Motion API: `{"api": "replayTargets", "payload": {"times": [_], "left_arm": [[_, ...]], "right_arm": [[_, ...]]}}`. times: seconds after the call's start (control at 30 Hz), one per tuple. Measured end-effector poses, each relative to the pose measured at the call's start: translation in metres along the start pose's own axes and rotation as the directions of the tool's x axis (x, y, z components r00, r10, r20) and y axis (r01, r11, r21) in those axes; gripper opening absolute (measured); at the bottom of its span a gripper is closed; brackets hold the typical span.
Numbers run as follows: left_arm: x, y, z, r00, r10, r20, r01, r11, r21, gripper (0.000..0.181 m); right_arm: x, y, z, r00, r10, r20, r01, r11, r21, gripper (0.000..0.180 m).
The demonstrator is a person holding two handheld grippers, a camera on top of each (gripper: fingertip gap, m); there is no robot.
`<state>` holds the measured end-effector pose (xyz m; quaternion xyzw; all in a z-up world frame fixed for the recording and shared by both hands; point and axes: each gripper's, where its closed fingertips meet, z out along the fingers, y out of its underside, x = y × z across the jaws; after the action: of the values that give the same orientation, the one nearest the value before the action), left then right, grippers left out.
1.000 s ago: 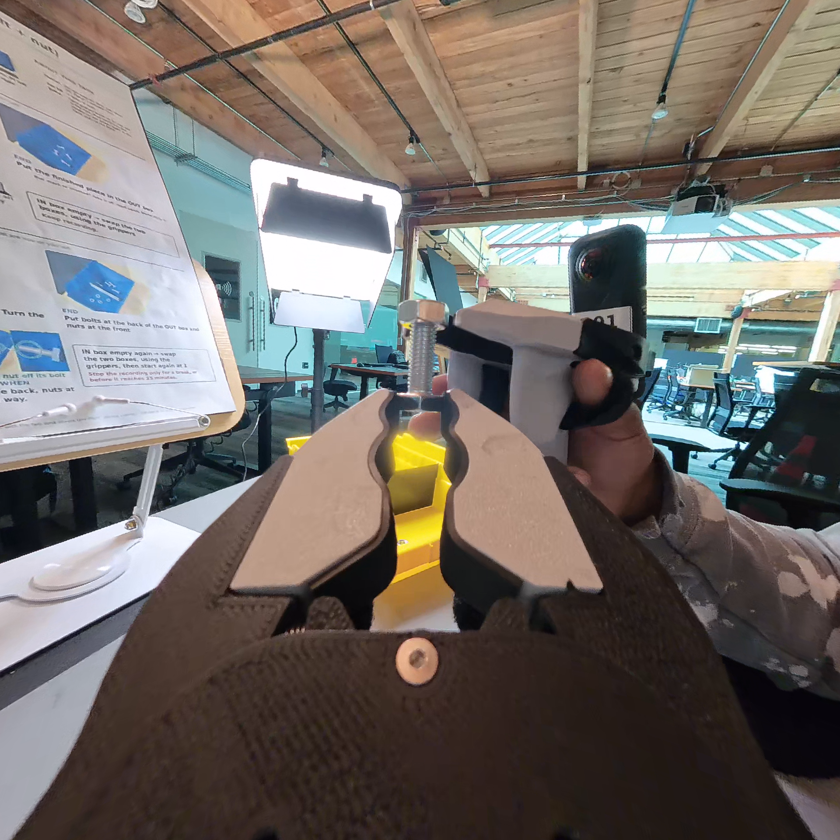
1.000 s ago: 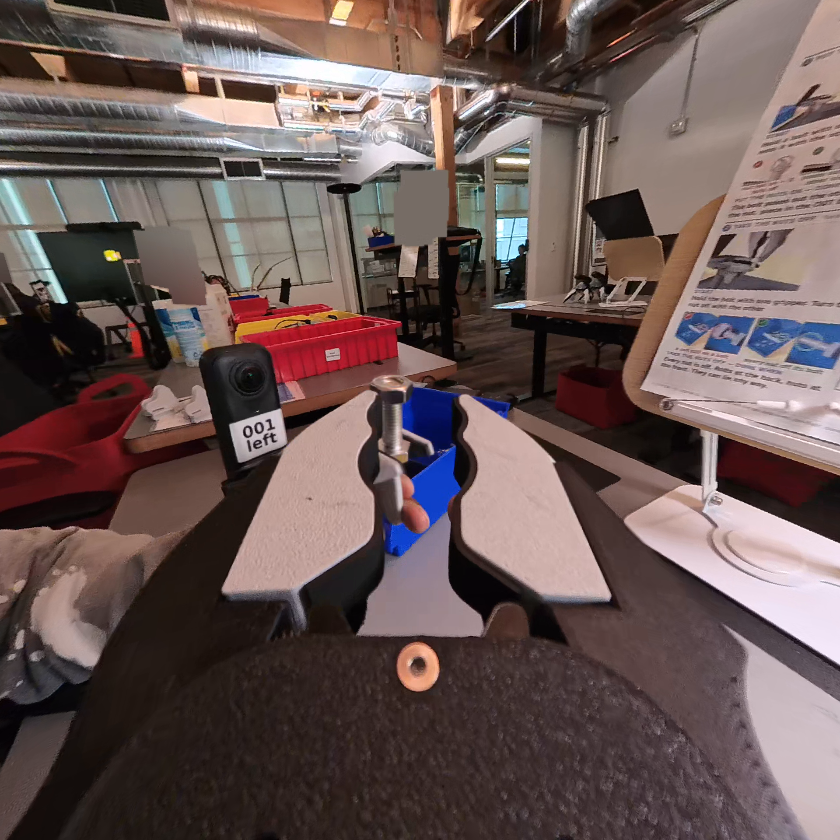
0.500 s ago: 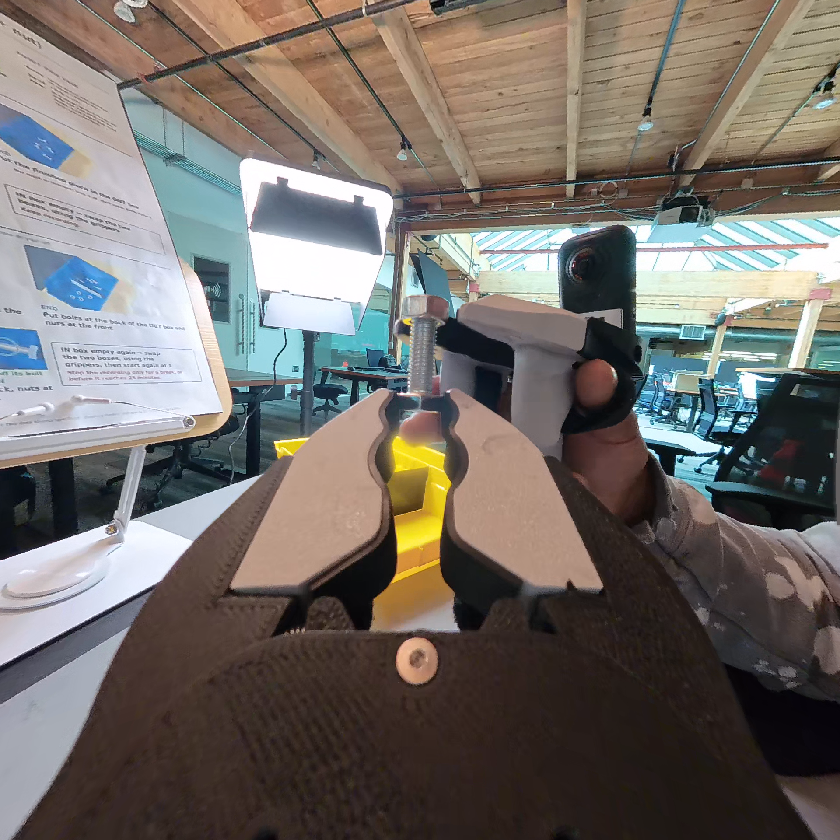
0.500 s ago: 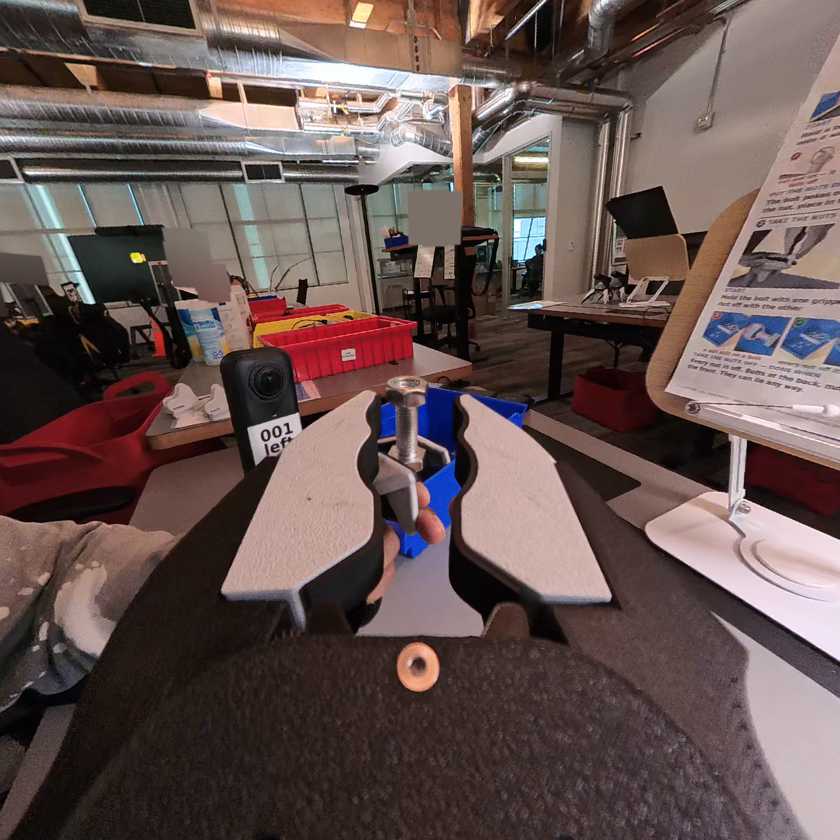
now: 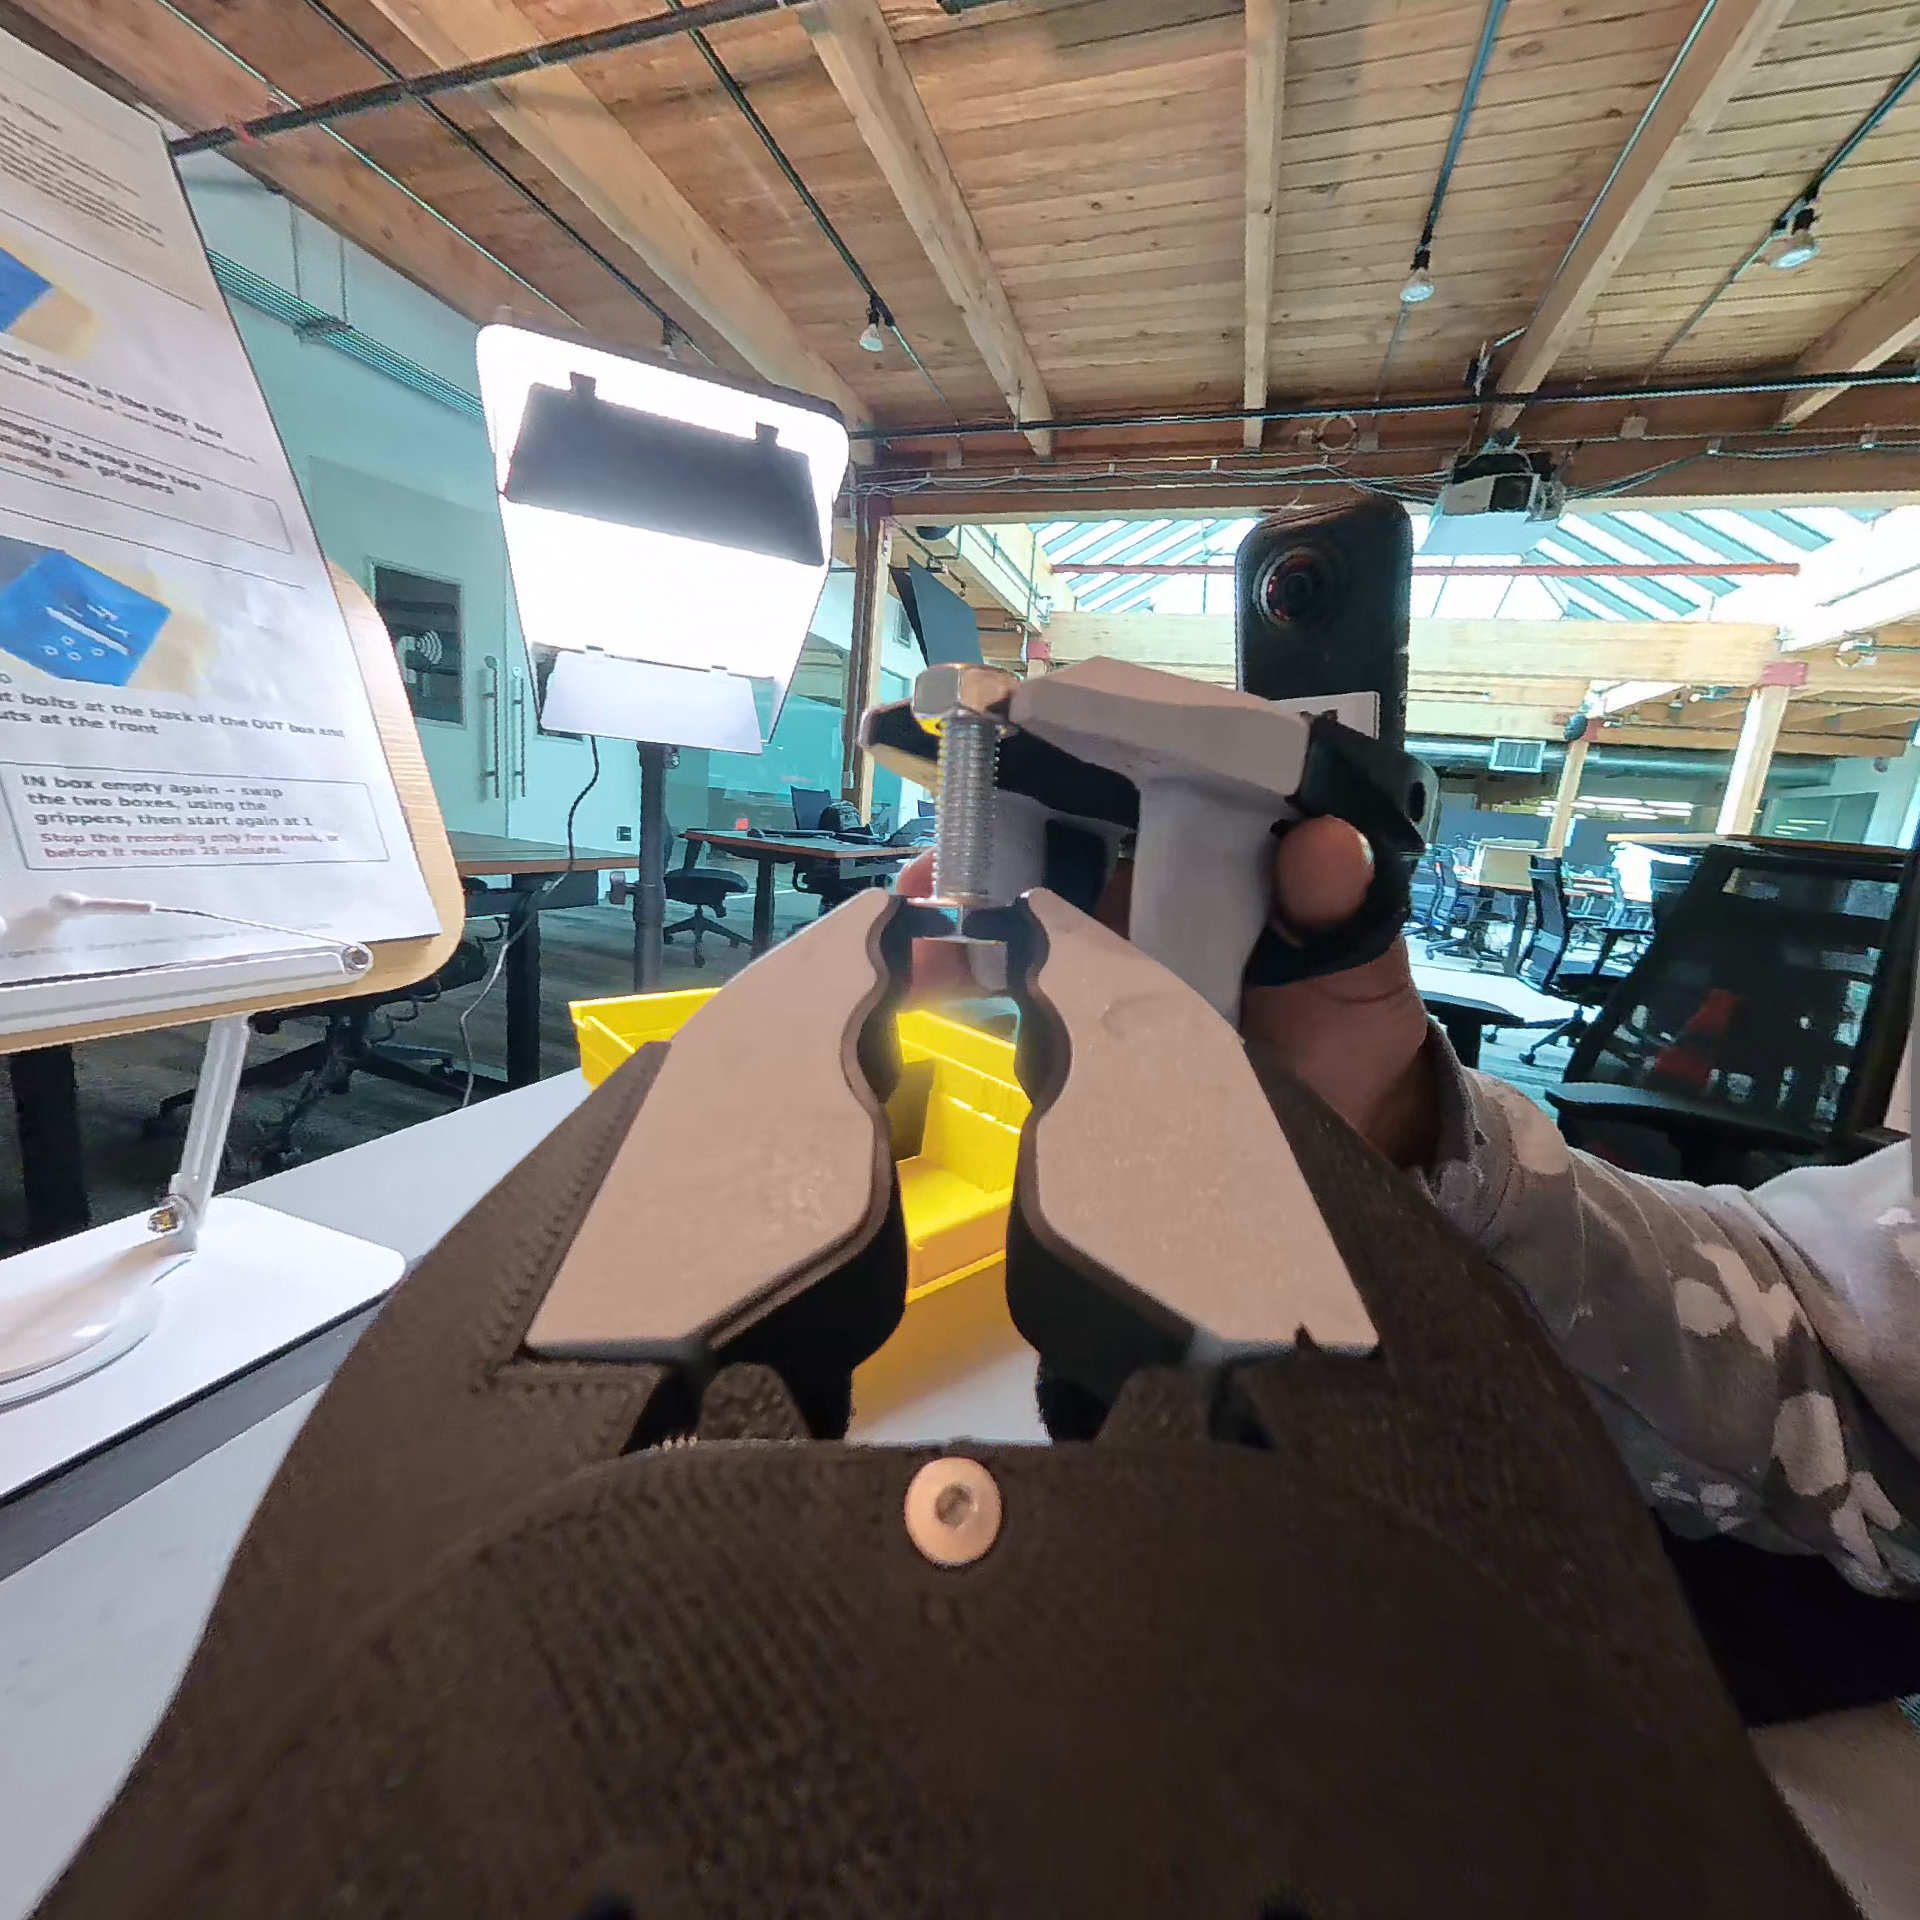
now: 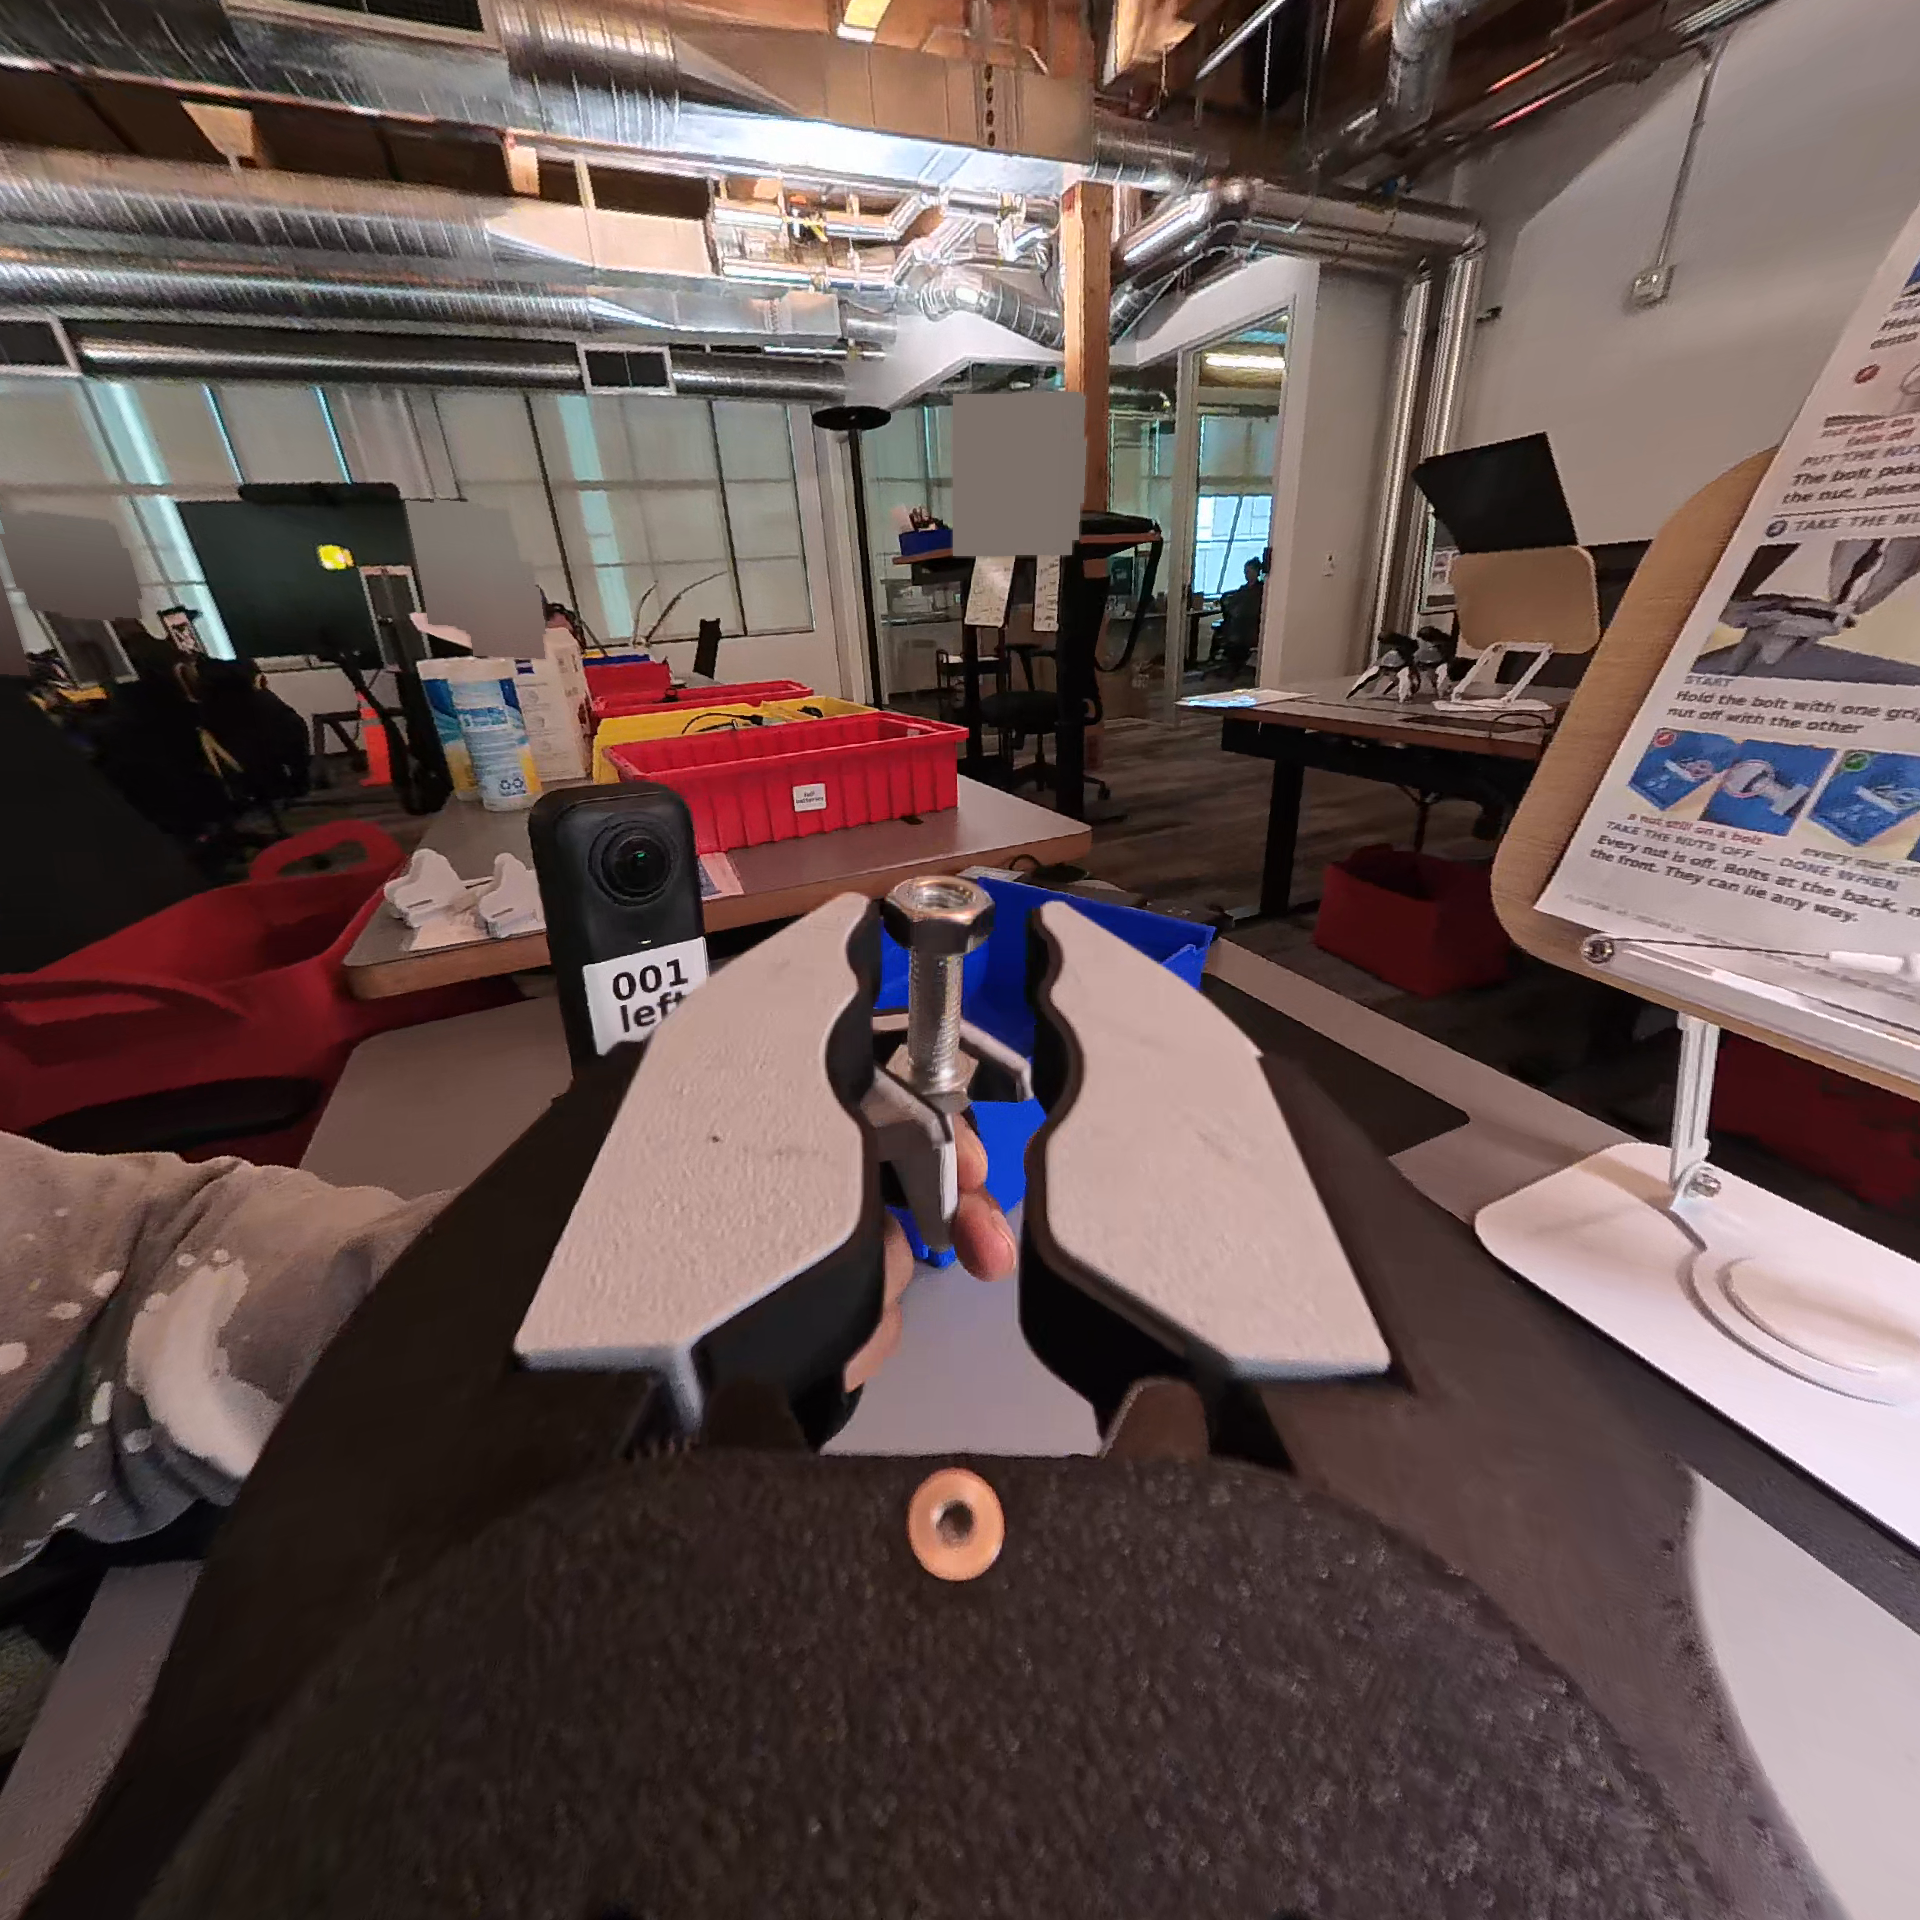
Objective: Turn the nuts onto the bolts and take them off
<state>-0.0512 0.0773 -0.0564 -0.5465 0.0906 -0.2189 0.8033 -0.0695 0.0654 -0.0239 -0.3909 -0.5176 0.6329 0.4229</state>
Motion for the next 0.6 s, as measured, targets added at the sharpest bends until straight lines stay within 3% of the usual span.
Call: {"api": "replayTargets", "payload": {"times": [0.17,0.3,0.6], "left_arm": [[0.002,0.007,0.002,0.998,-0.045,-0.044,0.043,0.998,-0.044,0.019],[0.005,0.022,0.006,0.990,-0.100,-0.102,0.081,0.982,-0.168,0.019],[0.000,0.034,0.005,0.990,-0.101,-0.094,0.074,0.963,-0.258,0.019]], "right_arm": [[0.000,0.003,-0.003,0.999,-0.033,0.039,0.034,0.999,-0.030,0.019],[0.004,0.013,-0.011,0.992,-0.017,0.121,0.029,0.994,-0.101,0.019],[0.008,0.023,-0.013,0.989,-0.044,0.143,0.064,0.988,-0.138,0.019]]}}
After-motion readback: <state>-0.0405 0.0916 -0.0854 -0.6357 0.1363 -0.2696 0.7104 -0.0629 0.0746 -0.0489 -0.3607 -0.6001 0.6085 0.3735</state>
